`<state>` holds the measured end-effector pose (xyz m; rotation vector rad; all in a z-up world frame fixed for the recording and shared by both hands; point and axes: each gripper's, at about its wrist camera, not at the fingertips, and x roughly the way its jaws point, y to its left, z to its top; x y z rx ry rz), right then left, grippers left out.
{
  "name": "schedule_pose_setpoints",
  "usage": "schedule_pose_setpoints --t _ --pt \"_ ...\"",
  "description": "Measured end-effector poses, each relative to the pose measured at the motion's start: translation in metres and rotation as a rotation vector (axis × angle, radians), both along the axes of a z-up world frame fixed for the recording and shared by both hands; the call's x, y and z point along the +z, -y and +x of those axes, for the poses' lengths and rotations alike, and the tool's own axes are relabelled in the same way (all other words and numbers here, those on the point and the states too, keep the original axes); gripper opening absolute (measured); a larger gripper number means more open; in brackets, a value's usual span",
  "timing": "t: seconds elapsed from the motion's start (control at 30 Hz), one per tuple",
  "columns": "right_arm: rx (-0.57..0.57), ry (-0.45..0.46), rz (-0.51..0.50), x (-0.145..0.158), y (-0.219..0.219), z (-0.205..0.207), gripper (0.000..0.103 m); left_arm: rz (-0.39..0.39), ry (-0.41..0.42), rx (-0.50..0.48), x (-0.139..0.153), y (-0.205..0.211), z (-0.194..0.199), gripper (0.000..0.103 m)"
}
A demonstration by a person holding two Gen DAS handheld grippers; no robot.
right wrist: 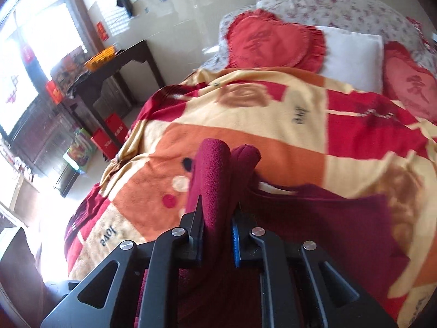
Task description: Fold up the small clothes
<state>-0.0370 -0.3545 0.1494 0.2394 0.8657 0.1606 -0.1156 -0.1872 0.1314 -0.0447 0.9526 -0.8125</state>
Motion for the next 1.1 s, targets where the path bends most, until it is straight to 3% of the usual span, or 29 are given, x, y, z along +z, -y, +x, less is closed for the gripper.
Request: schedule_pose_setpoints --t 0.33,0.4,0.47,0.57,0.7,0.8,0.9,0.97,1.1 --pt "-0.193 -0.016 0.039 -0.025 0.112 -0.062 0.000 0.065 -0.001 -0.162 -0.021 0.104 -0.039 0.024" --pt "-0.235 -0.030 0.039 -0.040 0.129 -0.071 0.000 0.074 -0.013 -0.179 -0.025 0.114 -0.044 0.035" --pt "-0.258 -0.046 0.074 -0.055 0.140 -0.073 0.000 0.097 -0.063 -0.186 -0.029 0.116 -0.046 0.056" --pt "-0.270 -0.057 0.091 -0.074 0.149 -0.075 0.004 0.083 -0.103 -0.184 -0.021 0.096 -0.047 0.066" --pt "-0.344 -0.030 0.109 -0.058 0.159 -0.097 0.012 0.084 0.012 -0.107 -0.002 0.048 -0.042 0.078" --pt "-0.278 0.035 0.135 -0.035 0.145 -0.113 0.012 0.155 0.072 -0.042 -0.007 0.035 -0.029 0.078" --pt "-0.150 0.053 0.121 -0.024 0.114 -0.117 0.012 0.210 0.049 -0.003 -0.027 0.034 -0.020 0.078" --pt "-0.081 0.020 0.087 -0.028 0.093 -0.119 0.012 0.240 0.018 -0.002 -0.046 0.041 -0.014 0.078" --pt "-0.057 -0.103 -0.115 -0.067 0.078 -0.132 0.011 0.268 -0.037 -0.015 -0.074 0.044 -0.021 0.078"
